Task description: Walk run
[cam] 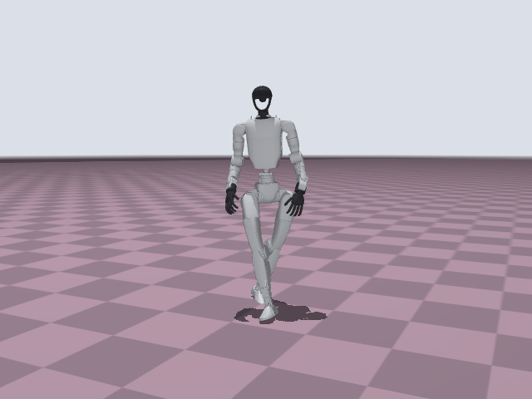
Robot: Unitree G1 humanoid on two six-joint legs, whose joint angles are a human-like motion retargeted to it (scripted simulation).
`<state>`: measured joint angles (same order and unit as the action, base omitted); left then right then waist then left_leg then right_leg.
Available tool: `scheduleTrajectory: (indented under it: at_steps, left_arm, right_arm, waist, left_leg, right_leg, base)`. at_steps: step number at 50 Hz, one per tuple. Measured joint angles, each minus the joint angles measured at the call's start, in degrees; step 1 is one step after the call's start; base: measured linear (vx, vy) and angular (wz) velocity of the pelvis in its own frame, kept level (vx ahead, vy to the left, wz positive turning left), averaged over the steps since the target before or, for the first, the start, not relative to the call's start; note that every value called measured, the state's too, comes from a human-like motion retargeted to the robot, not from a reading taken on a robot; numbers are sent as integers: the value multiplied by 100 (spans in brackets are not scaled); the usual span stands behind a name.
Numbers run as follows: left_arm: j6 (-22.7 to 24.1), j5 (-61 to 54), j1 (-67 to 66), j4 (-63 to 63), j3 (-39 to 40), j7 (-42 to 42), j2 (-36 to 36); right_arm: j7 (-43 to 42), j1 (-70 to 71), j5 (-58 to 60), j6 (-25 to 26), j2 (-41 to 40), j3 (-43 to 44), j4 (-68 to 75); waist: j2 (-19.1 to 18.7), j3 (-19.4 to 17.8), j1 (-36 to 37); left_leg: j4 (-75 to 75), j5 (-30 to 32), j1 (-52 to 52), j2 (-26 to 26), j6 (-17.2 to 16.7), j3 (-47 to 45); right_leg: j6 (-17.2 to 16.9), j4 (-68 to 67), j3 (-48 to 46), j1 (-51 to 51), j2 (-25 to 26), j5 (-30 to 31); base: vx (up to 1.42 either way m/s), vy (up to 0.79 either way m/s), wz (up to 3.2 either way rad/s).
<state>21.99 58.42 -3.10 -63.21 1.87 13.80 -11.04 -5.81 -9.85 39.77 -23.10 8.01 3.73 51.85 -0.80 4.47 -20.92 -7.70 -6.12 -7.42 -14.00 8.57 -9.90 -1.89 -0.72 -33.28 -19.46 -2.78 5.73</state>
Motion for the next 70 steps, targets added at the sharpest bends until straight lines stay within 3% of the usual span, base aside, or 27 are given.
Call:
scheduleTrajectory:
  at_steps: [2, 3, 5, 7, 8, 10, 15, 17, 20, 23, 26, 27, 29, 32, 35, 37, 40, 43, 47, 50, 54, 59, 62, 64, 65, 68, 70]
  left_arm:
    - [-272, 545, -30, -188, 78, 33, 143]
    - [-384, 758, -90, -265, 127, -19, 242]
    - [-586, 1145, -184, -569, 391, -377, 428]
    - [-810, 1307, -195, -1006, 566, -832, 592]
    - [-900, 1223, -215, -1168, 660, -932, 608]
    - [-943, 911, -266, -1513, 954, -1013, 477]
    - [-985, 227, -783, -2088, 1781, -1138, 34]
    - [-1094, 87, -1007, -2334, 2218, -1154, -84]
    - [-1358, -244, -1280, -2785, 2867, -941, -221]
    - [-1818, -827, -1427, -3358, 3338, -481, -281]
    - [-2325, -1542, -1684, -3420, 3491, 133, -149]
    - [-2444, -1706, -1752, -3420, 3508, 319, -98]
    - [-2552, -1799, -1784, -3420, 3475, 559, -3]
    - [-2566, -1549, -1533, -3420, 3291, 594, 82]
    - [-2639, -1019, -802, -3420, 2867, 616, -145]
    - [-2683, -619, -247, -3410, 2518, 500, -470]
    - [-2589, -63, 393, -3122, 2368, 211, -676]
    - [-2202, -282, 726, -2587, 2285, 85, -819]
    - [-1640, -1138, 1196, -2132, 2370, -94, -1020]
    - [-1463, -1645, 1426, -1970, 2713, -248, -1069]
    - [-1370, -2548, 1511, -1915, 3169, -278, -988]
    - [-958, -3445, 1296, -2163, 3482, -209, -795]
    - [-482, -3435, 1039, -2392, 3706, -641, -639]
    - [-403, -3408, 993, -2447, 3941, -1340, -282]
    - [-363, -3460, 975, -2471, 4095, -1712, -59]
    - [-113, -4120, 888, -2714, 4379, -2261, 362]
    - [-101, -4636, 976, -2904, 4442, -2267, 502]
  right_arm:
    - [550, -10, -298, 191, -128, 207, 69]
    - [735, -72, -494, 204, -168, 298, 48]
    - [909, -182, -928, 26, -250, 360, 32]
    - [980, -100, -1044, -316, -200, 499, 184]
    - [934, -4, -922, -285, -126, 505, 265]
    - [781, 218, -362, 25, -19, 369, 469]
    - [876, 687, 765, 393, 152, 145, 1048]
    - [1065, 870, 766, 507, 138, 97, 1295]
    - [1407, 1117, 574, 754, 67, 118, 1610]
    - [1625, 1334, 330, 924, 45, 190, 1918]
    - [1739, 1471, 214, 1059, 124, 243, 2212]
    - [1753, 1488, 203, 1134, 157, 251, 2301]
    - [1739, 1501, 186, 1340, 235, 317, 2474]
    - [1714, 1481, 282, 1751, 318, 731, 2698]
    - [1395, 1410, -12, 2338, 245, 1488, 2941]
    - [1073, 1221, -757, 2459, 129, 2017, 3226]
    - [1140, 1015, -2189, 2038, 211, 2476, 3941]
    - [1916, 878, -2961, 2045, 416, 2767, 4517]
    - [2362, 661, -2754, 2490, 447, 3103, 4556]
    - [2274, 433, -2407, 2282, 344, 3009, 4556]
    - [2176, 301, -1698, 1926, 196, 2816, 4555]
    - [2467, 194, -773, 1715, 96, 2553, 4520]
    - [2683, 211, -451, 1733, 25, 2414, 4555]
    - [2760, 437, -383, 1922, -5, 2414, 4541]
    - [2771, 578, -378, 2042, 0, 2367, 4519]
    - [2628, 846, -648, 2003, 56, 1896, 4184]
    - [2476, 1038, -824, 1884, 69, 1725, 3903]
  waist:
    - [-161, 65, 55]
    - [-185, 116, -14]
    - [-288, 242, -112]
    - [-354, 341, -75]
    - [-229, 385, 137]
    - [130, 474, 433]
    - [179, 466, 253]
    - [228, 382, 452]
    - [213, 133, 776]
    - [117, -169, 1019]
    - [9, -389, 1007]
    - [-19, -426, 963]
    - [32, -388, 762]
    - [38, -299, 453]
    - [301, -270, 560]
    - [399, -231, 886]
    - [317, -230, 1035]
    - [142, -145, 788]
    - [-171, -227, 374]
    - [-321, -261, 382]
    - [-465, -268, 576]
    - [-516, -368, 539]
    - [-514, -401, 562]
    - [-404, -480, 651]
    - [-307, -527, 603]
    - [185, -604, 299]
    - [462, -713, 366]
  left_leg:
    - [-356, 503, -18, 176, -430, -37]
    - [-645, 894, -35, 233, -682, -116]
    - [-1520, 1956, 181, 390, -1204, -312]
    - [-3071, 2431, 982, 523, -1725, -48]
    - [-3665, 2578, 1356, 237, -1982, 148]
    - [-4285, 2139, 1884, 14, -1694, -79]
    - [-3602, 1092, 2399, 757, -516, -278]
    - [-2852, 928, 2494, 988, -372, -441]
    - [-1440, 784, 2437, 920, -473, 28]
    - [-439, 557, 2357, 595, -759, 1823]
    - [86, 851, 2206, 469, -1414, 3418]
    - [156, 1012, 2194, 526, -1480, 3472]
    - [69, 748, 2288, 727, -900, 2655]
    - [34, 347, 2260, 1094, -779, 1637]
    - [-34, 222, 2292, 972, -807, 1321]
    - [-34, 155, 2236, 1300, -907, 802]
    - [286, 141, 1858, 1296, -735, 518]
    - [434, 57, 1647, 1371, -731, 228]
    - [478, -50, 1488, 1497, -795, 230]
    - [527, -136, 1319, 1652, -900, -14]
    - [556, -276, 1108, 1874, -1114, -767]
    - [432, -348, 727, 2104, -1481, -1444]
    - [182, -150, 584, 2428, -1733, -1715]
    - [-145, 407, 623, 2594, -1826, -1865]
    - [-359, 763, 662, 2645, -1807, -1918]
    - [-1564, 1385, 1014, 2551, -928, -1836]
    - [-2428, 1292, 1468, 2301, -1029, -1161]
  right_leg:
    - [1412, -104, -241, 102, 112, 481]
    - [1581, -110, -364, 188, 80, 515]
    - [1689, -557, 565, 195, 133, 46]
    - [1306, -972, 555, 215, -342, -134]
    - [1310, -971, 525, 301, -410, -175]
    - [1374, -781, 937, 466, -378, -225]
    - [1225, -503, 1723, 744, -168, -182]
    - [1295, -447, 2344, 785, 40, -126]
    - [1434, -416, 3284, 878, 526, -82]
    - [1436, -457, 3976, 1051, 944, -104]
    - [1401, -674, 4391, 1128, 1319, -226]
    - [1357, -806, 4506, 1117, 1424, -284]
    - [1185, -1223, 4650, 923, 1479, -381]
    - [775, -1945, 4004, 471, 1434, 9]
    - [-756, -2291, 3244, 187, 928, 57]
    - [-1311, -2246, 2548, 96, 979, 43]
    - [-1311, -2607, 2024, -38, 384, -356]
    - [-940, -2728, 1890, -198, -89, -465]
    - [-312, -2328, 1991, -299, -632, -159]
    - [167, -1728, 1553, -247, -1132, 16]
    - [476, -996, 156, -151, -1664, 307]
    - [-30, -418, 135, 118, -1412, 488]
    - [220, -122, 380, 134, -949, 590]
    - [281, -89, 685, 39, -800, 539]
    - [307, -80, 843, 4, -767, 499]
    - [398, -82, 1435, 22, -859, 417]
    - [457, -83, 1894, 50, -765, 381]
  base:
    - [95, -30, 19]
    - [97, -32, 79]
    - [80, -30, 87]
    - [69, -23, 19]
    - [61, -20, -141]
    - [44, -19, -207]
    - [46, -21, -151]
    - [34, -12, -282]
    - [31, -8, -328]
    - [29, -3, -327]
    - [22, 3, -285]
    - [24, 7, -263]
    - [23, 8, -212]
    - [16, 12, -171]
    - [-5, 4, -209]
    - [-1, -27, -223]
    - [5, 18, -137]
    - [12, 2, -76]
    - [6, -7, -53]
    - [8, -26, -108]
    - [9, -38, -160]
    - [19, -49, -112]
    - [24, -76, -120]
    - [3, -63, -136]
    - [8, -51, -126]
    - [26, -60, -139]
    - [19, -49, -188]
